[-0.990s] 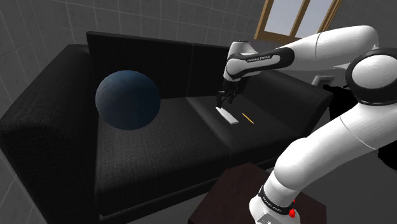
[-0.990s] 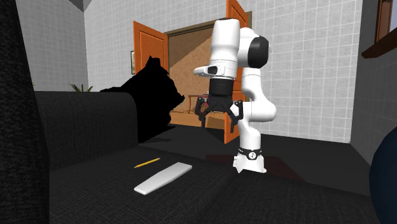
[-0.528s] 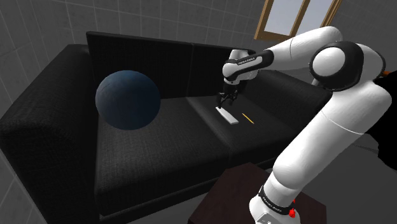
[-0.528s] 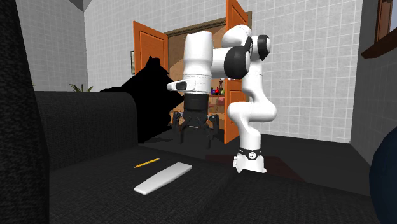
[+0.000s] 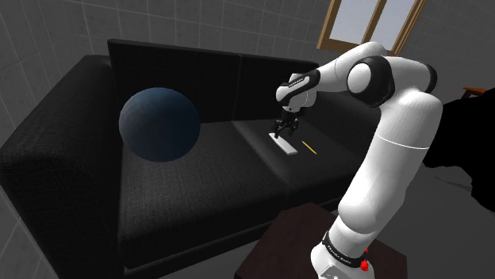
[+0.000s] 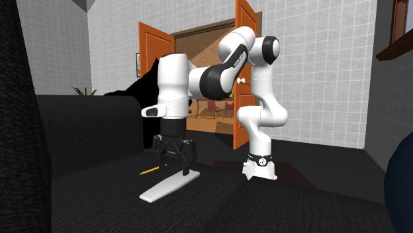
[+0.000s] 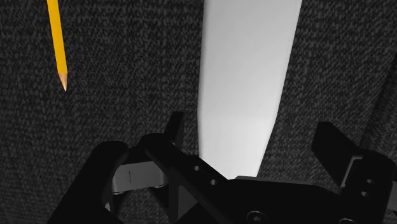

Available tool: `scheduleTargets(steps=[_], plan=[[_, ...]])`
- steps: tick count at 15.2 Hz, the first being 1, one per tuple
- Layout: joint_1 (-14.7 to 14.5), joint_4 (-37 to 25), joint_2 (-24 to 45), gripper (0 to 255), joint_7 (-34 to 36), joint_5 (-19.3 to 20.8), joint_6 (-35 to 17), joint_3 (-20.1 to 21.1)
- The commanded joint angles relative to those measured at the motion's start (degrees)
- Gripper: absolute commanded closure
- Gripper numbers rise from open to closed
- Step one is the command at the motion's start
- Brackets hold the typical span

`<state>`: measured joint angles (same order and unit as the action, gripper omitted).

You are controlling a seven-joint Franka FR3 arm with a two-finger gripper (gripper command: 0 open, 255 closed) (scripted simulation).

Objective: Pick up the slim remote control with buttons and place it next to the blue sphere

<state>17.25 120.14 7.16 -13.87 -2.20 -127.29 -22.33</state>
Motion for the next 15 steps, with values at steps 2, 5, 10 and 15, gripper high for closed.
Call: scheduleTargets(steps=[2, 5, 10, 15], plan=[[0.41, -0.03, 2.03, 0, -0.60, -1.16, -1.75, -0.02], [0.59, 0.76, 3.43, 0, -1.12, -1.93, -3.83, 0.15], [0.70, 1.13, 4.20, 0, -1.41, -2.36, -4.91, 0.26], [0.70, 1.13, 4.19, 0, -1.41, -2.35, -4.90, 0.26]])
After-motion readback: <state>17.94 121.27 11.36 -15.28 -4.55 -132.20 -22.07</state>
